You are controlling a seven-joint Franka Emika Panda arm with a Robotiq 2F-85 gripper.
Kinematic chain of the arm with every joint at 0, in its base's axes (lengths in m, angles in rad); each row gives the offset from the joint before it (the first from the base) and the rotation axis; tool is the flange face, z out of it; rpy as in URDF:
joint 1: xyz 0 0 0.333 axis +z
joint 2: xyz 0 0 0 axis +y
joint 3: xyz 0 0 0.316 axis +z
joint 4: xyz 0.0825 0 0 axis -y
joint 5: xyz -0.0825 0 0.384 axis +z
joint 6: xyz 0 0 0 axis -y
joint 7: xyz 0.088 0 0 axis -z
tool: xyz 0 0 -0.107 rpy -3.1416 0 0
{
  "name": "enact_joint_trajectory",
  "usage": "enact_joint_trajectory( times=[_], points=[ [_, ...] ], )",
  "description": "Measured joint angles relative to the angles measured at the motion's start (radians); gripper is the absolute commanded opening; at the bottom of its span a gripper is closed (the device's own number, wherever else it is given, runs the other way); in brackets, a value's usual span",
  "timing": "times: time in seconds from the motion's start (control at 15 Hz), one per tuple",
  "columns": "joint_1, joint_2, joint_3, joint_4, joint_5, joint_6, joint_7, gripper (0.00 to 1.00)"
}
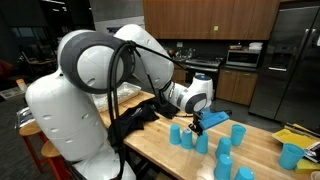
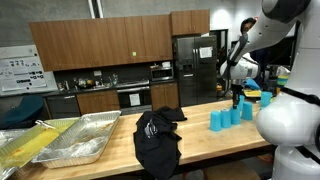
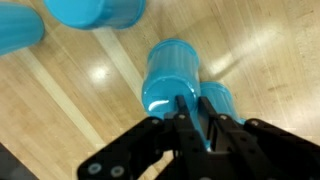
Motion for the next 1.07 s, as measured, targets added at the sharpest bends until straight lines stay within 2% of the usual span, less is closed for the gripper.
enact_joint_trajectory(
  times=[0.13,1.07],
  points=[
    [0.0,-0.001,0.0,0.0,0.0,0.004,0.0,0.02],
    [-0.036,0.006,-0.013,0.0,-0.004,0.052,0.021,0.0]
  ],
)
